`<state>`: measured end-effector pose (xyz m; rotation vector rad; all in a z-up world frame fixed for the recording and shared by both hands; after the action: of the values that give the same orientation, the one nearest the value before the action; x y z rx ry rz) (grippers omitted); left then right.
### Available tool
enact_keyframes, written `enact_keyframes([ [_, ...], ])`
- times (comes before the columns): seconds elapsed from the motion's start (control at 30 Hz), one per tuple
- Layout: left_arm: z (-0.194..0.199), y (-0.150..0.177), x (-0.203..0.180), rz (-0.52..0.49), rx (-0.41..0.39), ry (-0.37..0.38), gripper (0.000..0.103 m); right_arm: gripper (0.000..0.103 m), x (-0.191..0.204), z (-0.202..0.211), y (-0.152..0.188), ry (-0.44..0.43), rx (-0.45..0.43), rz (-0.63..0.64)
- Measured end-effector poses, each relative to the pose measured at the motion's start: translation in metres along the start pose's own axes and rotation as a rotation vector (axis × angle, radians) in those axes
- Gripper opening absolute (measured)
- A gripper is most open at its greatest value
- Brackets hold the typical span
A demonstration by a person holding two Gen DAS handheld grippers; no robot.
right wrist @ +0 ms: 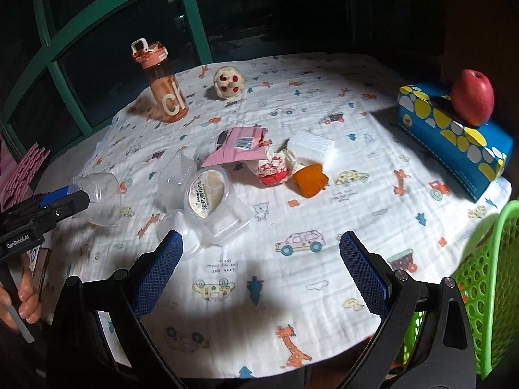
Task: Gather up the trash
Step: 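Move the left tool back over the table to the upside-down clear plastic cup, then grasp the clear cup with the left tool while the right tool grasps the round labeled clear tub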
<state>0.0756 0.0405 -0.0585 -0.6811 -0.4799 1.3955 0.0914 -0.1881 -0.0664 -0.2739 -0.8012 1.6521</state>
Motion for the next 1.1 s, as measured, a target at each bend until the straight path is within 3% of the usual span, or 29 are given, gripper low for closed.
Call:
enact_keyframes([
  [0.33, -0.002, 0.004, 0.026, 0.052, 0.009, -0.015, 0.051, 0.09, 0.031, -0.061, -0.01, -0.004, 0.083, 0.108],
  [0.77, -0.008, 0.002, 0.043, 0.081, 0.019, -0.02, 0.051, 0.084, 0.05, -0.109, -0.019, 0.032, 0.139, 0.196],
  [0.97, -0.009, 0.001, 0.044, 0.079, 0.02, -0.018, 0.051, 0.078, 0.049, -0.122, -0.022, 0.047, 0.157, 0.201],
  [1.1, -0.009, 0.0, 0.043, 0.08, 0.021, -0.018, 0.051, 0.066, 0.046, -0.124, -0.021, 0.042, 0.161, 0.178],
])
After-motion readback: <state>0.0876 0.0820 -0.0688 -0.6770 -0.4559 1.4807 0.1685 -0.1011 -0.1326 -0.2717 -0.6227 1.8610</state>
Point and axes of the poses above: each gripper's, at about its wrist camera, not at the fingertips, and z roughly against the way its jaws point, x to its left, y to its underside, the point moved 5 cm from there along -z, roughly the way its jaws point, and after that the axes turned 6 degrees about -y, right-handed, at the moved point
